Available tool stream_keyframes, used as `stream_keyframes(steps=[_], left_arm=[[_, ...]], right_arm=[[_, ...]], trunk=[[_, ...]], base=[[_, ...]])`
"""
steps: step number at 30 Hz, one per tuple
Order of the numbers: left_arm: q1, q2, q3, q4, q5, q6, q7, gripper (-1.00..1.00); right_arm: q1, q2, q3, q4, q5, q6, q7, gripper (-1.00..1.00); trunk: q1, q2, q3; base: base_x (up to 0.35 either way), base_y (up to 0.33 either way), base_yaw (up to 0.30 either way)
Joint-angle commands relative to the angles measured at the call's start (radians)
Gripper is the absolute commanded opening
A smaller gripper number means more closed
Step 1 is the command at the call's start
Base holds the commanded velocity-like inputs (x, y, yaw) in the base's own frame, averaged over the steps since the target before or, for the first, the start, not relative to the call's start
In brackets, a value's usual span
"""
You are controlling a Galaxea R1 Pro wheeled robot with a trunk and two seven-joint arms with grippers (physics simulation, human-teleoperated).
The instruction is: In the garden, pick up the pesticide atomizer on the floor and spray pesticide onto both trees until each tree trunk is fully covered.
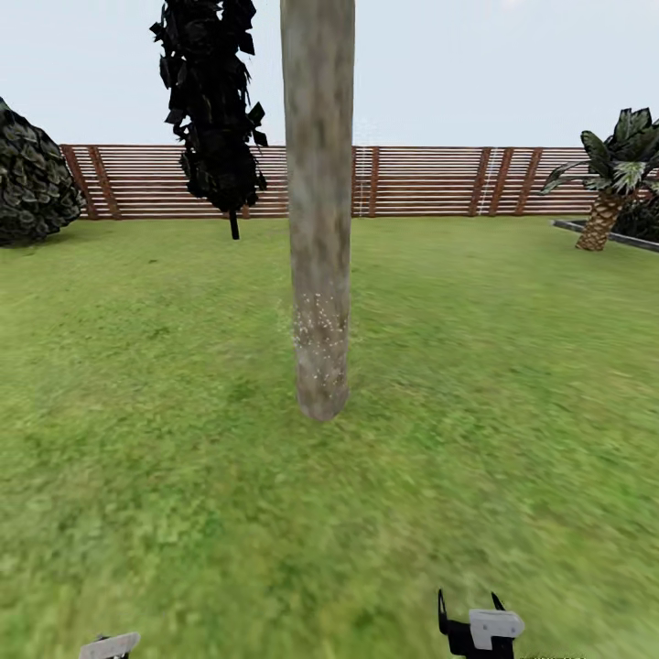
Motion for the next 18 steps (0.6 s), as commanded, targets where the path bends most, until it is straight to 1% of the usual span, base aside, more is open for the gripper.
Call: stream_keyframes(steps=[1,3,7,18], left_arm=[[0.000,0.000,0.000,0.000,0.013,0.000,0.000,-1.00],[0.000,0.000,0.000,0.000,0.036,0.001,0.000,-1.00],[0.000,0.000,0.000,0.000,0.042,0.001,0.000,-1.00],[0.000,0.000,0.000,0.000,0.042,0.001,0.000,-1.00]], right_arm=[[0.000,0.000,0.000,0.000,0.000,0.000,0.000,1.00],[0.000,0.000,0.000,0.000,0.000,0.000,0.000,1.00],[0.000,0.000,0.000,0.000,0.000,0.000,0.000,1.00],[0.000,0.000,0.000,0.000,0.000,0.000,0.000,1.00]], trunk=[[0.000,0.000,0.000],[0.000,0.000,0.001],[0.000,0.000,0.005],[0.000,0.000,0.015]], base=[[-0.284,0.196,0.280],[-0.284,0.196,0.270],[-0.220,0.140,0.245],[-0.012,0.006,0.233]])
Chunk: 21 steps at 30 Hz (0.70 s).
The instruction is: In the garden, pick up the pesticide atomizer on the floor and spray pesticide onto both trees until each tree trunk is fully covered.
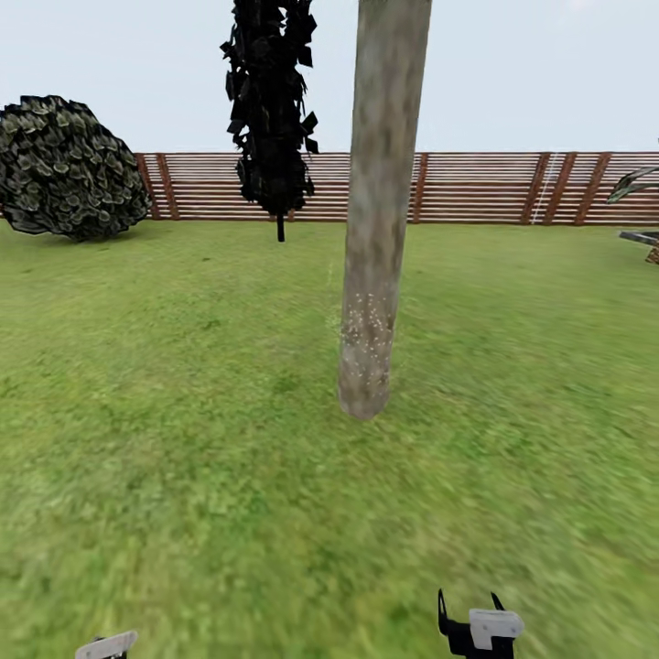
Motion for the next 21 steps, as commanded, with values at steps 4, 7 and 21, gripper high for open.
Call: stream_keyframes(steps=[4,7,21], left_arm=[[0.000,0.000,0.000,0.000,0.000,0.000,0.000,-1.00],[0.000,0.000,0.000,0.000,0.000,0.000,0.000,-1.00],[0.000,-0.002,0.000,0.000,0.000,0.000,0.000,-1.00]], right_arm=[[0.000,0.000,0.000,0.000,0.000,0.000,0.000,1.00],[0.000,0.000,0.000,0.000,0.000,0.000,0.000,1.00],[0.000,0.000,0.000,0.001,0.001,0.000,0.000,1.00]], trunk=[[0.000,0.000,0.004],[0.000,0.000,0.007],[0.000,0.000,0.020]], base=[[0.000,0.000,0.230],[0.000,0.000,0.230],[0.000,0.000,0.230]])
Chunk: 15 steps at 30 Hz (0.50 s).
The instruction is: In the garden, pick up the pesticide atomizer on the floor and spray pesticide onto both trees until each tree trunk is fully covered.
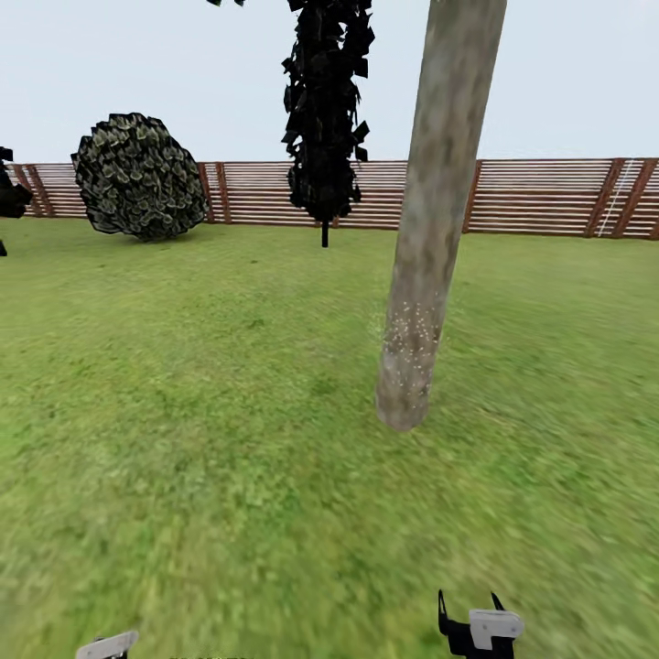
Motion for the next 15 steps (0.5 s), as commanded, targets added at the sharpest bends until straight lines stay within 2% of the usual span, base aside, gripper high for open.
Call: stream_keyframes(steps=[1,15], left_arm=[[0.000,0.000,0.000,0.000,0.000,0.000,0.000,-1.00],[0.000,0.000,-0.001,0.000,0.000,0.000,0.000,-1.00]], right_arm=[[0.000,0.000,0.000,0.000,0.000,0.000,0.000,1.00],[0.000,0.000,0.000,0.001,-0.001,0.000,0.000,1.00]], trunk=[[0.000,0.000,0.001],[0.000,0.000,0.015]], base=[[0.000,0.000,0.230],[0.000,0.000,0.230]])
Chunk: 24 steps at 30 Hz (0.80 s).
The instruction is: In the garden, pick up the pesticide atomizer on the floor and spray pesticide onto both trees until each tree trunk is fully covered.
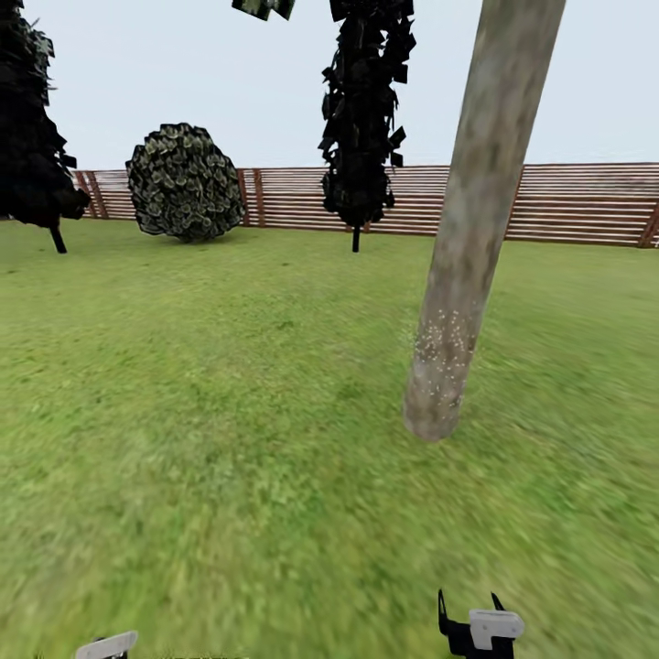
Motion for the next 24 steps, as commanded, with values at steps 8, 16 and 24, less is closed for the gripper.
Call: stream_keyframes(steps=[8,16,24], left_arm=[[0.000,0.000,0.000,0.000,0.000,0.000,0.000,-1.00],[0.000,0.000,0.000,0.000,0.000,0.000,0.000,-1.00],[0.000,0.000,0.000,0.000,0.000,0.000,0.000,-1.00]], right_arm=[[0.000,0.000,0.000,0.000,0.000,0.000,0.000,1.00],[0.000,0.000,0.000,0.000,0.000,0.000,0.000,1.00],[0.000,0.000,0.000,0.000,0.000,0.000,0.000,1.00]], trunk=[[0.000,0.000,0.008],[0.000,0.000,0.016],[0.000,0.000,0.023]], base=[[0.000,0.000,0.231],[0.000,0.000,0.231],[0.000,0.000,0.230]])
